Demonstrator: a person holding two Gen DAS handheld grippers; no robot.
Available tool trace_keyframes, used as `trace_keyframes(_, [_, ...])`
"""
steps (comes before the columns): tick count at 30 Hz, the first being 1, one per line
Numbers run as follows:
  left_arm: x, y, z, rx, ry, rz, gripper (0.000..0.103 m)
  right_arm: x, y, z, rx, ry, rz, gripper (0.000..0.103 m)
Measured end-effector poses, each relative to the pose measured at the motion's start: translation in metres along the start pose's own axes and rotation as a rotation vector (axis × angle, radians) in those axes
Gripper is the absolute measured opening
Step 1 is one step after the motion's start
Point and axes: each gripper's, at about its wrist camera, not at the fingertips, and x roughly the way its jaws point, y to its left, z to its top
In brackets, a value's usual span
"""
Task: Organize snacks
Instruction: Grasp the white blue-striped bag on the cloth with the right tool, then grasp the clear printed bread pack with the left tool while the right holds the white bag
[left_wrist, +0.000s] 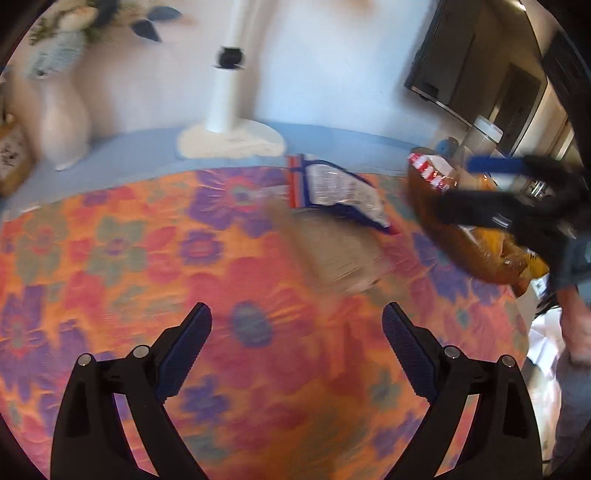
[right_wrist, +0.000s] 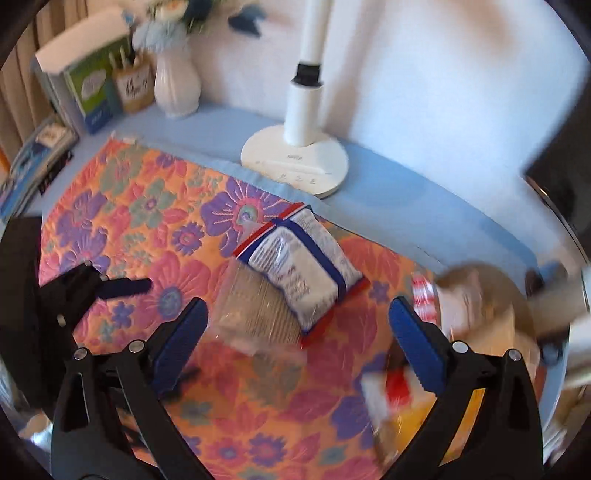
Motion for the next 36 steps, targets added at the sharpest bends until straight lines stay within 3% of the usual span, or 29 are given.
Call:
trace_keyframes(3, [0.021, -0.019, 0.004, 0.021, 0.011, 0.013, 0.092, 0.024, -0.001, 0.019, -0.066, 0.073, -0.006, 0.095])
trace_keyframes(10, [0.044, -0.025, 0.021, -0.014, 0.004, 0.004, 0.092, 0.079, 0.000, 0.044, -0.193, 0.238, -0.022, 0.095])
trace_keyframes(15, [0.063, -0.031, 0.030, -0.006, 0.025, 0.011, 0.092, 0.110, -0.020, 0.052, -0.113, 0.324, 0.079, 0.094])
trace_keyframes(17, [0.076, -0.038, 0.034, 0.007, 0.041, 0.027, 0.092, 0.118, -0.026, 0.051, -0.067, 0.343, 0.146, 0.089])
trace_keyframes(21, [0.090, -0.043, 0.037, 0.017, 0.039, 0.086, 0.091, 0.116, -0.033, 0.048, -0.017, 0.335, 0.183, 0.081])
trace_keyframes(26, [0.080, -0.038, 0.034, 0.050, 0.042, 0.080, 0.066, 0.104, -0.030, 0.044, 0.042, 0.332, 0.182, 0.073])
trace_keyframes(30, [0.057, -0.015, 0.027, 0.021, 0.056, 0.065, 0.034, 0.091, -0.020, 0.035, 0.125, 0.319, 0.247, 0.068])
trace_keyframes(32, [0.045, -0.003, 0.020, 0.026, 0.068, 0.088, 0.035, 0.092, -0.014, 0.026, 0.179, 0.322, 0.294, 0.069])
trace_keyframes(36, [0.024, 0.032, -0.004, 0.031, 0.106, 0.158, 0.035, 0.088, -0.007, 0.012, 0.252, 0.251, 0.257, 0.069])
